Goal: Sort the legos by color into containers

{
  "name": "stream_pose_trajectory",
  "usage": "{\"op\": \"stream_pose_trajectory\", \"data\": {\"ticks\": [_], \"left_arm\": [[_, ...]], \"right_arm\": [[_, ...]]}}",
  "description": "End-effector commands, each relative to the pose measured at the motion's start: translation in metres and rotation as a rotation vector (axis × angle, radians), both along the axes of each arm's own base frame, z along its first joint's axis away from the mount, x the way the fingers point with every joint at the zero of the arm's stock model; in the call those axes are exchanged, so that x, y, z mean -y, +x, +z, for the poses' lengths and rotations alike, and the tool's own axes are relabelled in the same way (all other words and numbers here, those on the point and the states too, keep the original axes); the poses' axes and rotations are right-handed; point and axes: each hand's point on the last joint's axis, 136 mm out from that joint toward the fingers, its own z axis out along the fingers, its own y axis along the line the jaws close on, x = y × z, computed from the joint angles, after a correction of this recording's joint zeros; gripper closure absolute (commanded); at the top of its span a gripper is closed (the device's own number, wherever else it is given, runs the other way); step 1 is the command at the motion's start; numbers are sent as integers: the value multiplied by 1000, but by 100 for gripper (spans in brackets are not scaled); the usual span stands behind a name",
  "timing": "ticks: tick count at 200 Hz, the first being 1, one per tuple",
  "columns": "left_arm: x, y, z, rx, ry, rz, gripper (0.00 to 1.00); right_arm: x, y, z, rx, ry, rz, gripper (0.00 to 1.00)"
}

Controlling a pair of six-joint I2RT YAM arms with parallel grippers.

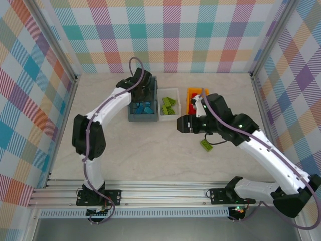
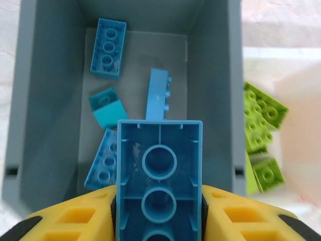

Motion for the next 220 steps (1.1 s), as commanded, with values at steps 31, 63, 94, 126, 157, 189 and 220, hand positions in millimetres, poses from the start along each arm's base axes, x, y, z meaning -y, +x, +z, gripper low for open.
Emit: {"op": "stream_pose_trajectory", "data": {"ticks": [31,63,94,126,157,189,220], "left_arm": [[-19,46,-23,-47,117,57,60],[-24,61,-40,-67,131,81,60],[-27,69,-51,-74,143,88,60],[-30,77,-62,-90,143,97,60],[-32,80,-72,-109,150,97,58],[-31,77,-76,-129,141,85,41],[-26,74,-53,-103,108,67,36]], "right_arm": [[-51,24,-3,39,153,85,32],[-87,26,2,145,135,186,32],[-116,34,-6,255,-2,170,33],[-140,33,-10,336,-55,136,33],[-150,30,-15,334,-60,128,33],[-145,30,-17,327,-65,114,33],[-134,29,-11,338,-70,87,33]]}}
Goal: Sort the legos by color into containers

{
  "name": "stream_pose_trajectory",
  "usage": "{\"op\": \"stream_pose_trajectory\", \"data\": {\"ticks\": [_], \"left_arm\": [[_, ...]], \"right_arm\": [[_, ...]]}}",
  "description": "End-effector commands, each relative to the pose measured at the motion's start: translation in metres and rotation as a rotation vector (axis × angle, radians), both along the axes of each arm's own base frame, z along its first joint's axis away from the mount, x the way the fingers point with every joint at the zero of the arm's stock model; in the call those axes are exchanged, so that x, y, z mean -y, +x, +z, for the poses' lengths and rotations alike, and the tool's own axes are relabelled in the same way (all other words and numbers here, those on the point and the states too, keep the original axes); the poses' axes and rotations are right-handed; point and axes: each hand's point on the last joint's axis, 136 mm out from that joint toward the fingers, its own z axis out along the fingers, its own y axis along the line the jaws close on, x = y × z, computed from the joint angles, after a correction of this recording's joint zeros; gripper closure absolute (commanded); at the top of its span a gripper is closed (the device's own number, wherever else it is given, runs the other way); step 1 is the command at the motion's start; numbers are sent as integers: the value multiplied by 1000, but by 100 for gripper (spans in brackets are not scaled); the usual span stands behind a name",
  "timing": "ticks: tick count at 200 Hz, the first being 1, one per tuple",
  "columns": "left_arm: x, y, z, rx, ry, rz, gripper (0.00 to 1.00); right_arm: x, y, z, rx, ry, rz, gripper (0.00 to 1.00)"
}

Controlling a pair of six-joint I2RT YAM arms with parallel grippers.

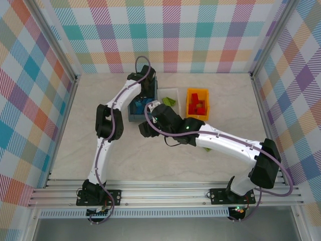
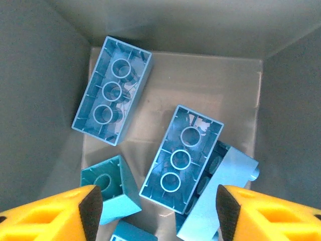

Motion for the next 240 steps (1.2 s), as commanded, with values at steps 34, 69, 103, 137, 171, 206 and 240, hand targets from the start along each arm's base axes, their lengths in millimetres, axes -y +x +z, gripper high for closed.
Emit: {"op": "stream_pose_trajectory", "data": {"ticks": [34,69,103,137,171,206,240], "left_arm": [[1,-10,87,121,-81,-23,41],[11,-47,166,250,-154,-45,42],[69,-134,208,338,-260,-263,41],[124,-244,192,327,-376,-391,40],[145,-324,164,329,-456,-415,40],[155,-372,145,332,-454,-447,40],[161,-388,136,310,-440,-455,41]], "right_arm": [[46,8,28,66,26,-146,33],[167,13,-28,-184,-88,-572,33],[241,-14,-93,-523,-144,-828,31],[250,0,-106,-540,-212,-708,26],[245,1,-152,-696,-457,-520,23],[268,-2,-182,-736,-680,-508,22],[281,1,-197,-737,-796,-511,21]]}}
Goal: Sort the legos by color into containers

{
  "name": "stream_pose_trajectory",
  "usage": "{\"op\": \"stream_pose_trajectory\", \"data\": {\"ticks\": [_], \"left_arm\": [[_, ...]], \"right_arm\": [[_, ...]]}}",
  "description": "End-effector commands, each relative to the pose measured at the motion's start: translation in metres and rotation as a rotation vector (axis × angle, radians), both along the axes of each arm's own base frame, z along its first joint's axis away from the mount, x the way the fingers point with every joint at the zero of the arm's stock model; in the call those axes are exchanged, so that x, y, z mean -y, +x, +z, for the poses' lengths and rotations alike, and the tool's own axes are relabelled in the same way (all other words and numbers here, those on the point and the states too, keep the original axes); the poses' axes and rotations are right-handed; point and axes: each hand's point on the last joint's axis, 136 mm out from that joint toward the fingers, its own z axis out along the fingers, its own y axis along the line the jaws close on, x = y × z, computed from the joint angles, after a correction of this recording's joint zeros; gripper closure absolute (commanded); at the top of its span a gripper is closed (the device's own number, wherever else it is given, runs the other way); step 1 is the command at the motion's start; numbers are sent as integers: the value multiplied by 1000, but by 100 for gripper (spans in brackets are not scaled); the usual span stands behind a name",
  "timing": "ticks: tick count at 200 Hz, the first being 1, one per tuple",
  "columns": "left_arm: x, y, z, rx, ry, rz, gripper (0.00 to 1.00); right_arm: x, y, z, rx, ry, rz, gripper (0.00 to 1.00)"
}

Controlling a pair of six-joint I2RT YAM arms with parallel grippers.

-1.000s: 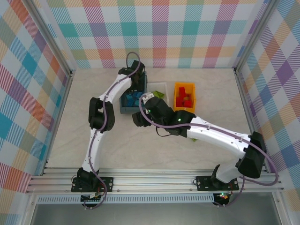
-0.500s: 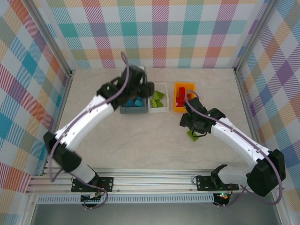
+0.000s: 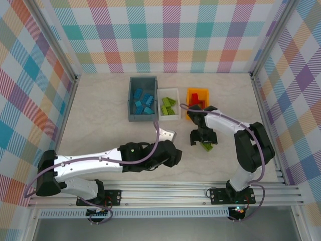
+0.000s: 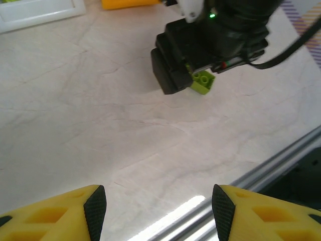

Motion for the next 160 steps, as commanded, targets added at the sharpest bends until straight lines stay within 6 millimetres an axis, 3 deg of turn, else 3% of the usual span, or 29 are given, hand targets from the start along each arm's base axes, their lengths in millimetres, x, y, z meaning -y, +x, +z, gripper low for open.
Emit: {"op": "stream_pose_trajectory", "data": {"ticks": [1,40,73,107,126,160], "left_arm": [[0,3,17,28,-76,78,41],[10,-2,21,45,-54,57,41],[9,-3,32,70,-67,53,41],[-3,1,44,96,-91,92,43],[-21,6,59,137,-90,136,43],[-77,23,101,269,-36,286,44]], "right_arm": [[16,2,1,-23,-102,59,21],[23,13,-16,-44,-111,23,25],[25,19,-19,-37,-71,-7,41],[24,18,-23,-27,-44,-28,59],[18,21,-11,33,-5,-33,67],[-17,29,37,175,93,11,71]]}}
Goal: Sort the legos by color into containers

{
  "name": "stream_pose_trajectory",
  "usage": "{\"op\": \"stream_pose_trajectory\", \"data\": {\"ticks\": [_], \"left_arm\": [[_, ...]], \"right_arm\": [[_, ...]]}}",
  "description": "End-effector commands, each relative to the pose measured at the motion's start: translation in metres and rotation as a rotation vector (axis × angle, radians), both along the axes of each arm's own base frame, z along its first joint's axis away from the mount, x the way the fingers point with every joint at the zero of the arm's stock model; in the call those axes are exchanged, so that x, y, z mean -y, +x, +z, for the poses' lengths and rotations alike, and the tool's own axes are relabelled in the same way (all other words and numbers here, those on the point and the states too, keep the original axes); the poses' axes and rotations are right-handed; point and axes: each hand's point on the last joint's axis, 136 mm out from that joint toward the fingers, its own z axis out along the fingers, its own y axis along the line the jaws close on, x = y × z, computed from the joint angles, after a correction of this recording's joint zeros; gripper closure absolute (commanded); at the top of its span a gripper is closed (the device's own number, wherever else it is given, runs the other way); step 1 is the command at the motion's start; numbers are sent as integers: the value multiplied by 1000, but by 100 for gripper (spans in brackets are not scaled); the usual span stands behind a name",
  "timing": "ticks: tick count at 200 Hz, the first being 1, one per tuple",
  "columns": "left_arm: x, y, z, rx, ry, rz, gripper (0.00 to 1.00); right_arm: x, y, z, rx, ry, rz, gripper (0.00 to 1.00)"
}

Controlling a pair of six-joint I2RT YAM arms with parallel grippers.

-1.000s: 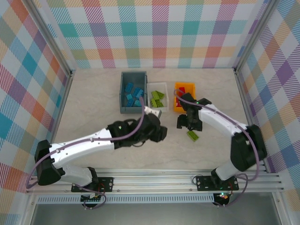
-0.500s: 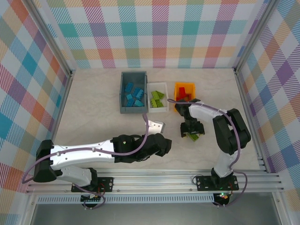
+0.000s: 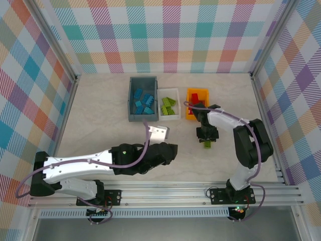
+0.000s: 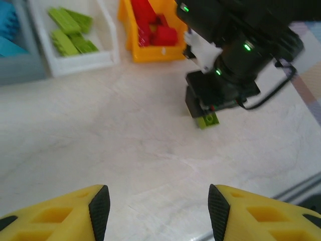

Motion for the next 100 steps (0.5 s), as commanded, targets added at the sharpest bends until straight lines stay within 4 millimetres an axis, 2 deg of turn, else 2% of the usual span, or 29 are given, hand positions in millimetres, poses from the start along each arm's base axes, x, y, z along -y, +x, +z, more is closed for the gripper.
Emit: {"op": "stream_pose_trajectory", "data": {"ticks": [1,35,56,100], "left_arm": [[-47,13,47,125,14,141,44],[-91,26,71,190,81,264,43],[-100,36,71,190,100,322,43],[-94,55,63,159,105,367,43]], "right_arm": [[-31,7,39,111,93,25,71],[-98,30,83,214,167,132,71],[-135,57,96,259,165,178,71],[-157,127,97,341,40,159,71]]}}
